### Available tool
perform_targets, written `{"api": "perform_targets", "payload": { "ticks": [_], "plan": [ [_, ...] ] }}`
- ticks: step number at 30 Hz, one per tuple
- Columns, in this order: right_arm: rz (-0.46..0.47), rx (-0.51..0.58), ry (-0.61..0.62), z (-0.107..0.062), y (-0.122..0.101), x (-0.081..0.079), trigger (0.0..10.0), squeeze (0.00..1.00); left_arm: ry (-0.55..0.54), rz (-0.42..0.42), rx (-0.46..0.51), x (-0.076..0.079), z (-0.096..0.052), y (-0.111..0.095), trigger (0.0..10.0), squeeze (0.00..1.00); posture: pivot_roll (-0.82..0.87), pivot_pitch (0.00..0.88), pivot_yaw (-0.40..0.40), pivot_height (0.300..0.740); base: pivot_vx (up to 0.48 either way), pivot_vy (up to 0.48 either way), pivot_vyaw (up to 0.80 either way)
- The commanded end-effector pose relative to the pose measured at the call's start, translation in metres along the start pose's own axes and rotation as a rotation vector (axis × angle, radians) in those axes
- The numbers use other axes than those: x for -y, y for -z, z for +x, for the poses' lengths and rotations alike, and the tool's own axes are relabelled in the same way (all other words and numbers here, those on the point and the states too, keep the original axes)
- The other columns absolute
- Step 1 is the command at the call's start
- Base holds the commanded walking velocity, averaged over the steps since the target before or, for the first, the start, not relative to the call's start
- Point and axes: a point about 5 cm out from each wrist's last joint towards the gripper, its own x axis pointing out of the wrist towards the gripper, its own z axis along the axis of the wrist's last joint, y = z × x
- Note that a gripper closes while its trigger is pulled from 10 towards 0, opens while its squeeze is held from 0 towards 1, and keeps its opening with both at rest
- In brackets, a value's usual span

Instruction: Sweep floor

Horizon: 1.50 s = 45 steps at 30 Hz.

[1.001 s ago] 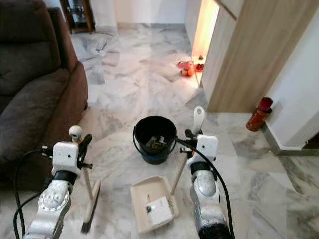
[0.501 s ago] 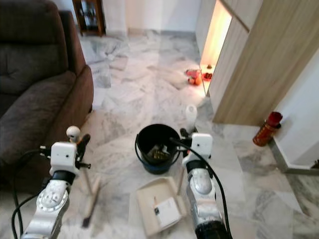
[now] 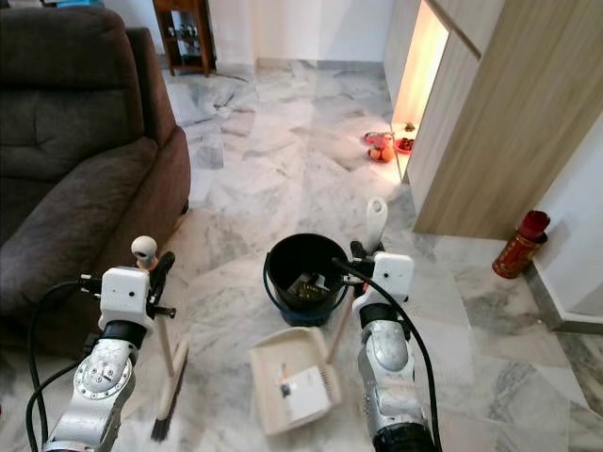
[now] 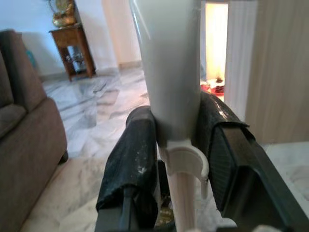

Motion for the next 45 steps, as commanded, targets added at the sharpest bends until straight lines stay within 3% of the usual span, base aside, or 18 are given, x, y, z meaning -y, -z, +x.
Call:
{"api": "perform_targets", "payload": {
  "ticks": [1,2,6,18,23,31,45],
  "plan": [
    [0.046,0.098,0.001,0.004,-0.026,-0.007,10.0,0.00,0.005,0.019,0.048,-0.002,0.004,-0.008,10.0,0.00,0.07,0.000,-0.001,0.740,0.000,0.000,0.00],
    [0.058,0.132,0.002,0.005,-0.038,-0.011,10.0,0.00,0.017,0.027,0.049,0.000,0.003,-0.008,10.0,0.00,0.07,0.000,0.000,0.740,0.000,0.000,0.00],
    [0.062,0.164,-0.005,0.005,-0.052,-0.015,10.0,0.00,0.030,0.036,0.052,0.002,0.003,-0.008,10.0,0.00,0.06,0.000,0.000,0.740,0.000,0.000,0.00],
    [0.025,0.147,0.030,0.009,-0.093,-0.017,10.0,0.00,0.036,0.044,0.056,0.005,0.002,-0.008,10.0,0.00,0.06,0.000,-0.005,0.740,0.000,0.000,0.00],
    [0.092,0.286,0.053,0.013,-0.128,-0.017,10.0,0.00,0.029,0.045,0.060,0.005,0.003,-0.009,10.0,0.00,0.06,0.000,-0.005,0.740,0.000,0.000,0.00],
    [0.146,0.431,0.079,0.012,-0.156,-0.017,10.0,0.00,0.009,0.053,0.062,0.000,0.001,-0.009,10.0,0.00,0.07,0.000,-0.003,0.740,0.000,0.000,0.00],
    [0.150,0.454,0.094,0.017,-0.159,-0.013,10.0,0.00,-0.076,0.052,0.022,-0.020,-0.007,0.000,10.0,0.00,0.08,0.000,-0.004,0.740,0.017,0.000,0.00]
  ]
}}
